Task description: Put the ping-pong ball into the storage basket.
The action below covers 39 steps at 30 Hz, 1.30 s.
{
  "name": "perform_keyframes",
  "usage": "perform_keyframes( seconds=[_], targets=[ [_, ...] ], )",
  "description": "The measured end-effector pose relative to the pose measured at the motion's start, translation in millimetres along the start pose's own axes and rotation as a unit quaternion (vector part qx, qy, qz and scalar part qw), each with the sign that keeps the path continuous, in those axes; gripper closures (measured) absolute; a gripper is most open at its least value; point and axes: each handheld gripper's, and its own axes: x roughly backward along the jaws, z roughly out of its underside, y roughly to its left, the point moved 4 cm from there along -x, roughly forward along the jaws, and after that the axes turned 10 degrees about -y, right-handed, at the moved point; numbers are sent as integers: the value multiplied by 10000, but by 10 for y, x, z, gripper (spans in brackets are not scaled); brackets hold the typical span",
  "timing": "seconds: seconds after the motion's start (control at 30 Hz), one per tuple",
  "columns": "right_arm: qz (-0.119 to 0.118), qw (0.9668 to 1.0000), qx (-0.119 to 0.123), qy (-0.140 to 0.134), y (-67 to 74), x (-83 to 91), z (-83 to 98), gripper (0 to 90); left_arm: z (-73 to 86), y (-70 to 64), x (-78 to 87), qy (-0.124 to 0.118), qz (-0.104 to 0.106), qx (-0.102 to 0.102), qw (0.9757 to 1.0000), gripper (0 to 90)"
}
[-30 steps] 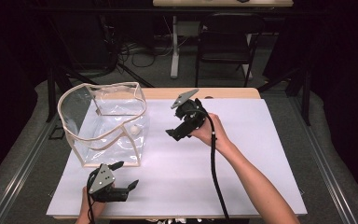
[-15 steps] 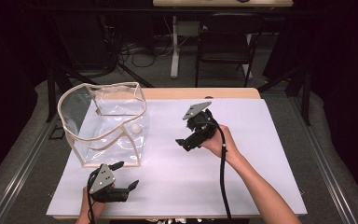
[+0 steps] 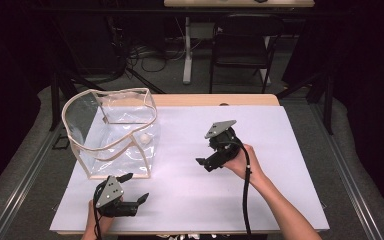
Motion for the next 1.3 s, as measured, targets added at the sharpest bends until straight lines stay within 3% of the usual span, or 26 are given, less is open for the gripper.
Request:
perform_keyframes(
  seconds=[0.7,1.3],
  targets=[
    [110,9997,-183,-84,73,127,353,0,1,-5,2,7,-21,-10,10000,163],
    [276,9990,-304,-200,241,269,715,0,7,-3,-6,16,-7,-18,10000,163]
  ],
)
